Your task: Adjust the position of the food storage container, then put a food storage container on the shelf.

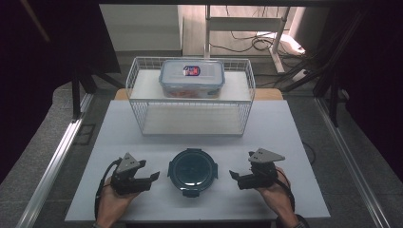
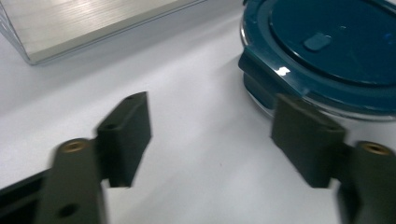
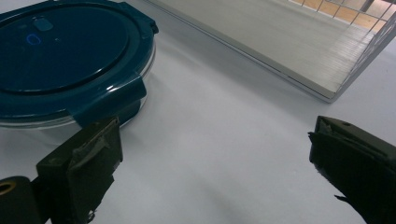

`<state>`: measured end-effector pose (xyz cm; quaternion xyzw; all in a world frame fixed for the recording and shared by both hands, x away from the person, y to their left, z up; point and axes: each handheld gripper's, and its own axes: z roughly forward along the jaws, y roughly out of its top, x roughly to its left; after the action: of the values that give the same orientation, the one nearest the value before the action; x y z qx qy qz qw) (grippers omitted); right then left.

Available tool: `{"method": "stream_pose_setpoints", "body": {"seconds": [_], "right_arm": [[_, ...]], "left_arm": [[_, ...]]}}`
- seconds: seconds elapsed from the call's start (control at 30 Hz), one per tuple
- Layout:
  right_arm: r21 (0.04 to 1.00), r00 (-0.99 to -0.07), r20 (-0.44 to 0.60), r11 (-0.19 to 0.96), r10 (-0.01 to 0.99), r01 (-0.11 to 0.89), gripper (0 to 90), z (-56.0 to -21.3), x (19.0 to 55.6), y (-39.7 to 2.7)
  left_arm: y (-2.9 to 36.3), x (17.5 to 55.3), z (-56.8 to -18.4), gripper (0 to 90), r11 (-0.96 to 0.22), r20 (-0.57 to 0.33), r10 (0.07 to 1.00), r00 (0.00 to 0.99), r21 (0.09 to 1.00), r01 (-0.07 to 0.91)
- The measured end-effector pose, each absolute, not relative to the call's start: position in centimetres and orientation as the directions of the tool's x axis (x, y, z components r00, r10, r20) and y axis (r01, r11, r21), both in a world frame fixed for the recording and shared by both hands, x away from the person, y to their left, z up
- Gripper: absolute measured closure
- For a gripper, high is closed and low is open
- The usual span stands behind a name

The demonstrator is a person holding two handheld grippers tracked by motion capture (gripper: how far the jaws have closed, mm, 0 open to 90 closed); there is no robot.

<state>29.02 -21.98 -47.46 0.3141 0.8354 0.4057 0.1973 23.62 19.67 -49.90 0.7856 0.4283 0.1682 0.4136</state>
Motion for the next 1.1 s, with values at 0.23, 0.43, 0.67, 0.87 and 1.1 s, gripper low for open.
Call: {"method": "stream_pose_setpoints", "body": {"seconds": [0.23, 0.43, 0.67, 0.87, 1.1], "right_arm": [[0.807, -0.723, -0.079, 0.470, 0.686, 0.358, 2.3, -47.8, 28.0, -22.4], [0.799, -0.730, -0.110, 0.496, 0.675, 0.339, 2.2, -48.3, 27.2, -22.3], [0.783, -0.735, -0.115, 0.516, 0.668, 0.347, 2.1, -48.8, 27.1, -22.1], [0.781, -0.733, -0.111, 0.515, 0.671, 0.354, 2.1, -48.9, 27.3, -22.3], [0.779, -0.732, -0.111, 0.516, 0.672, 0.356, 2.1, -49.0, 27.3, -22.3]], "left_arm": [[20.5, 22.4, -50.5, 7.3, -0.289, -0.094, 0.807, 0.584, 0.799, 0.528], [21.4, 22.6, -51.3, 5.3, -0.275, -0.086, 0.819, 0.568, 0.809, 0.520], [21.1, 22.6, -51.5, 6.1, -0.298, -0.063, 0.820, 0.568, 0.800, 0.520], [21.2, 22.7, -51.5, 5.7, -0.292, -0.063, 0.826, 0.561, 0.802, 0.521], [21.2, 22.7, -51.5, 5.4, -0.287, -0.069, 0.826, 0.560, 0.802, 0.523]]}}
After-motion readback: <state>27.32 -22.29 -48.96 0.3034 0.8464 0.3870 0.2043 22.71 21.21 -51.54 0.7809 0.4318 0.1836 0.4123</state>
